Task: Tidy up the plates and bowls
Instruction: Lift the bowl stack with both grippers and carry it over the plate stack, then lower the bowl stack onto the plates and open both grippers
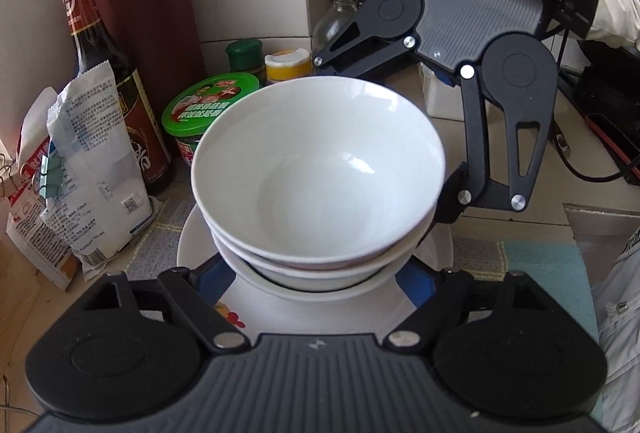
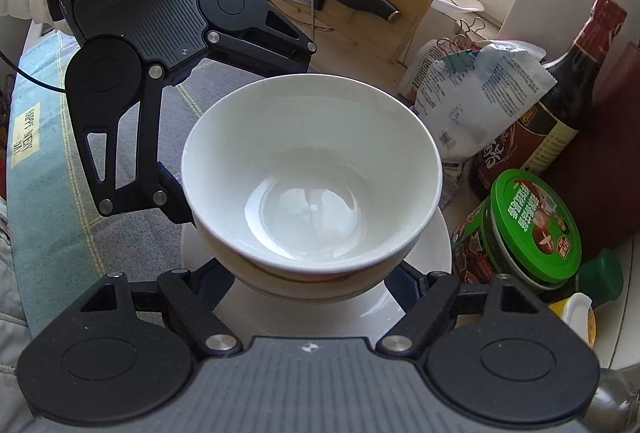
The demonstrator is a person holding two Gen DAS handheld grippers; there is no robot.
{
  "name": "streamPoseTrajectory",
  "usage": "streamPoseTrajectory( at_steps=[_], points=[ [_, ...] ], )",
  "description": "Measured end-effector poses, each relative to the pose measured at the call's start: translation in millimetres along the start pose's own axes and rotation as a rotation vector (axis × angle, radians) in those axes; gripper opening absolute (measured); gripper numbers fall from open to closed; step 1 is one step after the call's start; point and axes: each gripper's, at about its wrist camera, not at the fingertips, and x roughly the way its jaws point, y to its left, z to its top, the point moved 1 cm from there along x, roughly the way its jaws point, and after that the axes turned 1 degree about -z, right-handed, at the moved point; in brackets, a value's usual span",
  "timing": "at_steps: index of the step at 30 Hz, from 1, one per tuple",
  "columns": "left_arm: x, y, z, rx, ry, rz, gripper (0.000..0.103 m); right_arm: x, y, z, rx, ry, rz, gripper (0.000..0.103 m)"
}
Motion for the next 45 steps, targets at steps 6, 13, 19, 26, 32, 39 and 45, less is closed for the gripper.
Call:
streamPoseTrajectory(
  at_steps=[6, 13, 19, 26, 32, 39, 45],
  points=[
    [5, 5, -1, -0.018, 0.010, -0.003, 0.086, 4, -6, 0, 0.014, -0.001, 0.014, 0.084],
    [8, 9, -3, -0.049, 0.006, -0.014, 0.086, 5, -7, -1, 0.028, 0.000, 0.017, 0.084],
    [7, 10, -8, -0.068, -0.010, 0.011, 0.091, 3, -5, 0, 0.054, -0.012, 0.036, 0.092],
    [-7, -3, -15, -0.101, -0.082, 0.123, 0.102, 0, 2, -5, 0.069, -0.024, 0.008, 0.101],
    [-35, -20, -27, -0.172, -0.162, 0.272, 0.102, -9, 10, -6, 0.126, -0.015, -0.085, 0.103],
    [-66, -29, -38, -0.317, -0.159, 0.327, 0.102, -25, 37, 3, 0.317, 0.002, -0.275, 0.103],
    [-90, -44, -45, -0.478, -0.084, 0.523, 0.102, -37, 78, 2, 0.618, 0.035, -0.458, 0.103]
  ],
)
